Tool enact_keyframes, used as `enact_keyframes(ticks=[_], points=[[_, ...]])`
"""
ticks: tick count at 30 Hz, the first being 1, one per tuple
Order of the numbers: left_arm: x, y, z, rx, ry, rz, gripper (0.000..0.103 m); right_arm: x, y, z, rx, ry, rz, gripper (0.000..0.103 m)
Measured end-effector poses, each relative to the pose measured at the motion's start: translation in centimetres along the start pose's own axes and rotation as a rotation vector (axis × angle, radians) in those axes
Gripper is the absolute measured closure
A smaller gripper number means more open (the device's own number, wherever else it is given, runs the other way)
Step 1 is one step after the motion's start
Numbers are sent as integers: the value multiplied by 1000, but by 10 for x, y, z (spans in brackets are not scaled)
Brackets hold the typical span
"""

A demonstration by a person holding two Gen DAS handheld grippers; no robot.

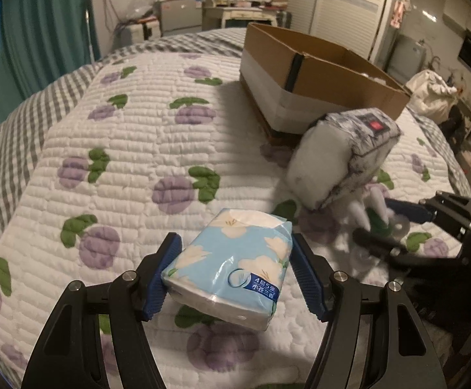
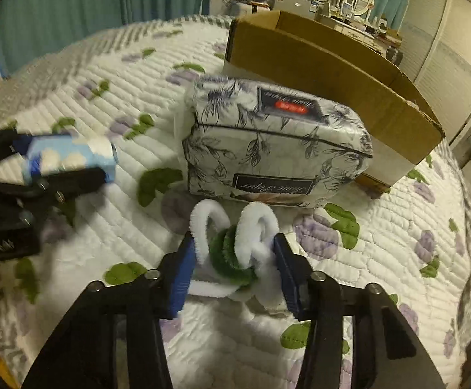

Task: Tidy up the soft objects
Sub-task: 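Grasp the blue tissue pack with the left tool while the right grasps the pipe-cleaner toy, then carry both items over the box and release them inside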

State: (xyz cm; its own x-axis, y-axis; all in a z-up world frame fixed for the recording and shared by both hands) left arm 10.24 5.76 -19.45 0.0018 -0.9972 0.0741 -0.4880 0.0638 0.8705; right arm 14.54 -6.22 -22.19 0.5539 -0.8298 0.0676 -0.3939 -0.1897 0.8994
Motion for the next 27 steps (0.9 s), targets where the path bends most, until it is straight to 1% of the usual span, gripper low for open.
enact_keyframes(ticks=[2,6,9,13,16,18,19,21,24,27], points=[[3,4,5,0,-7,-8,36,4,6,3,0,-4,-2,62],[12,15,10,10,-24,-15,36,5,25,7,25,-23,-27,63],[20,32,7,35,-29,-7,36,6,52,4,67,-29,-22,63],[34,64,-3,92,-58,3,36,14,96,-6,140,-39,-11,63],[44,91,-20,143,-75,18,36,25,127,-22,192,-66,-10,63],[50,109,-35,182,-86,24,36,32,140,-36,181,-62,-10,63],[51,117,-44,201,-91,19,36,38,150,-44,190,-65,9,63],[52,132,-64,243,-87,15,36,50,167,-58,219,-79,19,62],[54,144,-94,280,-89,25,36,74,190,-85,277,-123,29,62],[58,147,-126,311,-96,16,36,100,201,-113,322,-159,53,62]])
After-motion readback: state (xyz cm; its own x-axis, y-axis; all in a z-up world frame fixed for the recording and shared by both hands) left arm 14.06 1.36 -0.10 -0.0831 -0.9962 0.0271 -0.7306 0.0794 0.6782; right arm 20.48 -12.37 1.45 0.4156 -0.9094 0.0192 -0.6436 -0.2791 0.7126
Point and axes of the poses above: each gripper's, at about its wrist camera, not at the fingertips, and y roughly against the way its jaws point, x to its right, z to its underside, the point moved 8 cm from there along -y, roughly the way its jaws point, and after that the axes turned 7 degrees about -x, right-handed, at the moved point
